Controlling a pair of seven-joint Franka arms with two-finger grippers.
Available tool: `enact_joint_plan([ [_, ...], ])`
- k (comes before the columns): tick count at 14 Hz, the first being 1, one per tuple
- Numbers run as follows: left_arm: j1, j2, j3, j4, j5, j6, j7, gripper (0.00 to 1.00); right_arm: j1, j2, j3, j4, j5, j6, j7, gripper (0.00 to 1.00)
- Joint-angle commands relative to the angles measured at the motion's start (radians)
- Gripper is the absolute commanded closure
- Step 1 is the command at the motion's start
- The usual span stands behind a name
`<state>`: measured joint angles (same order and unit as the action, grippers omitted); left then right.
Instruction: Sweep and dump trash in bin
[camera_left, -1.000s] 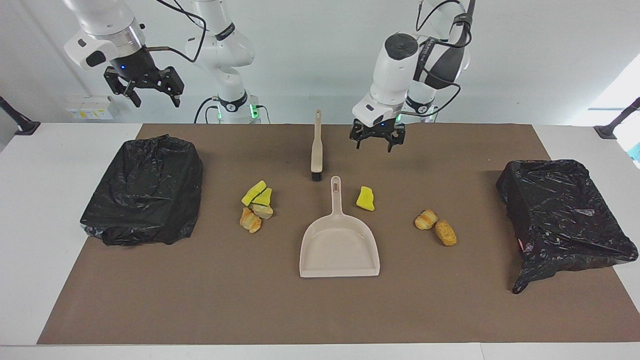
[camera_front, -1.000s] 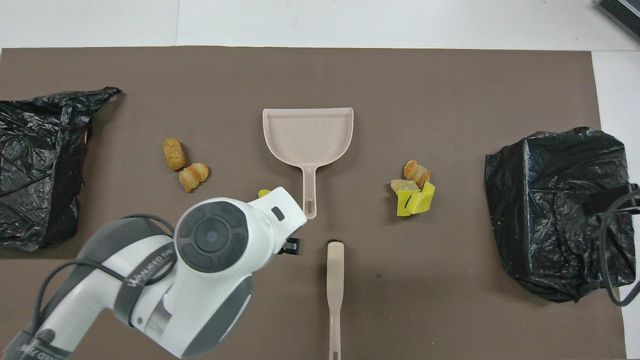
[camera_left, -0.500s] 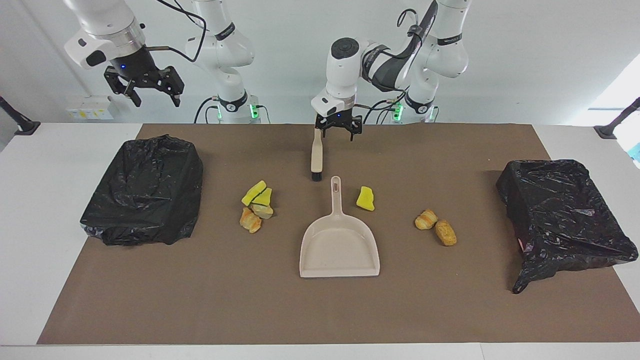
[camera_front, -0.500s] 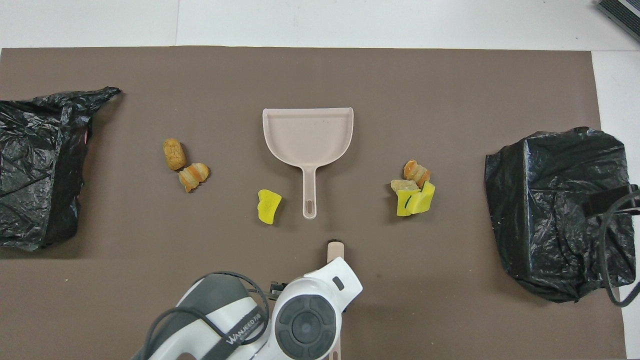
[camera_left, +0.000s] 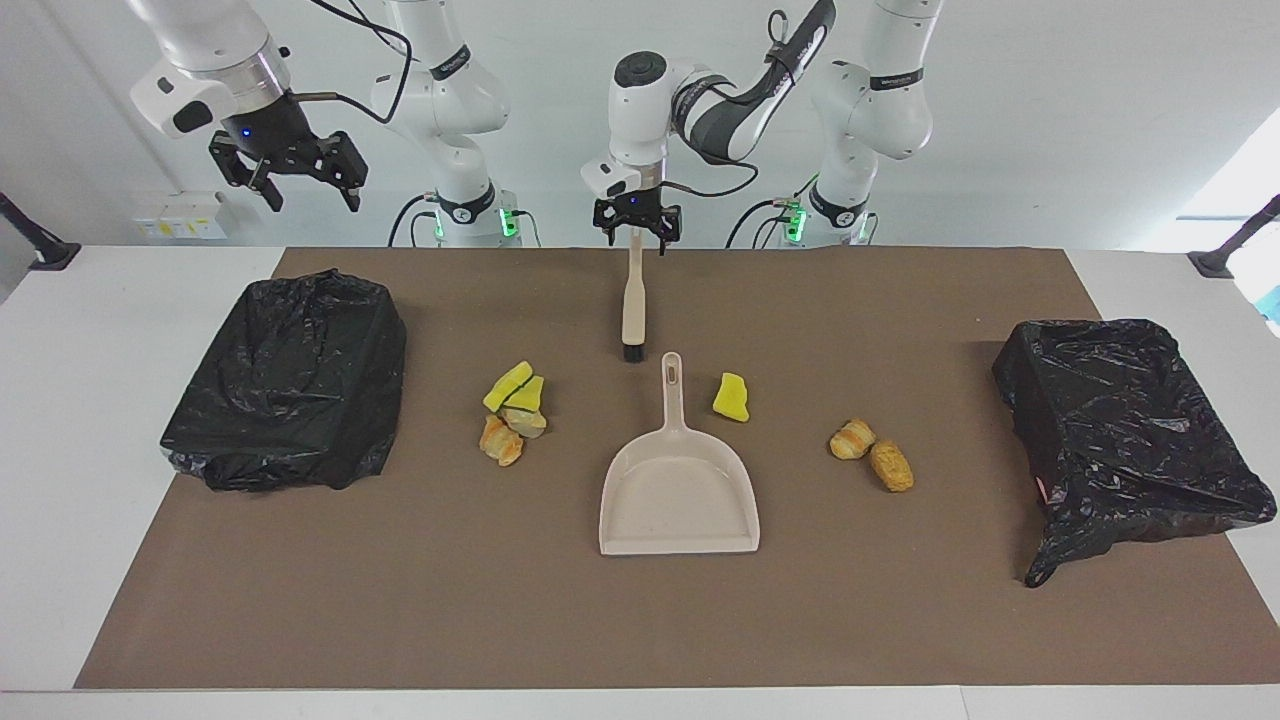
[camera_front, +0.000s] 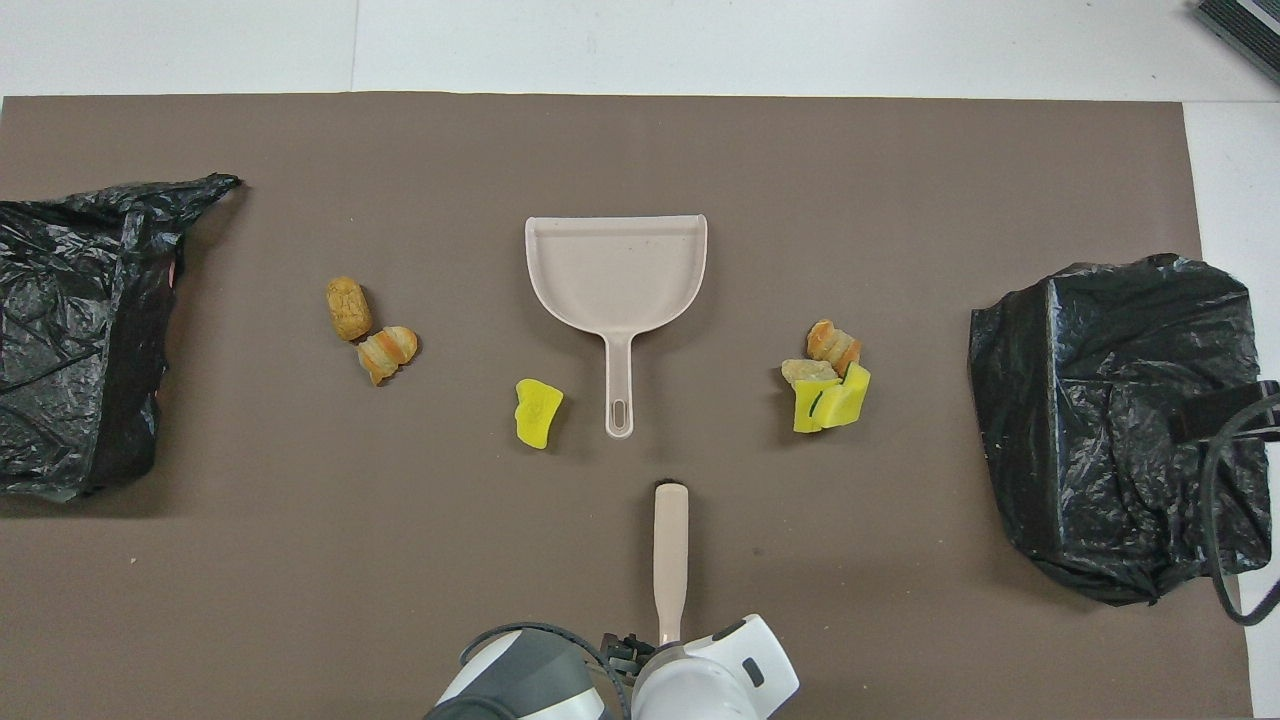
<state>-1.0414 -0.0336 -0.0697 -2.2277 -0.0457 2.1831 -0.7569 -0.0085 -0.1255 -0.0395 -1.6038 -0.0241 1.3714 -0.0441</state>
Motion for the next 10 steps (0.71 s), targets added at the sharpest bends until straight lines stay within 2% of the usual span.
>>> enact_joint_plan([
  [1, -0.034, 0.004, 0.019, -0.018, 0.003, 0.011, -0.009, 0.00, -0.013, -0.026, 0.000, -0.030, 0.016, -0.003, -0.028, 0.00],
  [3, -0.062, 0.062, 0.019, -0.004, 0.003, 0.012, -0.012, 0.00, -0.013, -0.026, 0.000, -0.030, 0.016, -0.002, -0.028, 0.00],
  [6, -0.063, 0.090, 0.019, -0.004, 0.003, 0.023, -0.016, 0.00, -0.013, -0.026, 0.000, -0.030, 0.016, -0.002, -0.028, 0.00],
  [7, -0.063, 0.092, 0.019, -0.004, 0.003, 0.029, -0.034, 0.11, -0.013, -0.026, 0.000, -0.030, 0.016, -0.003, -0.028, 0.00],
  [9, -0.062, 0.095, 0.019, -0.004, 0.001, 0.038, -0.048, 0.47, -0.013, -0.026, 0.000, -0.030, 0.016, -0.002, -0.028, 0.00],
  [10, -0.057, 0.095, 0.019, -0.003, 0.001, 0.038, -0.050, 0.59, -0.013, -0.026, 0.000, -0.030, 0.016, -0.003, -0.027, 0.00],
])
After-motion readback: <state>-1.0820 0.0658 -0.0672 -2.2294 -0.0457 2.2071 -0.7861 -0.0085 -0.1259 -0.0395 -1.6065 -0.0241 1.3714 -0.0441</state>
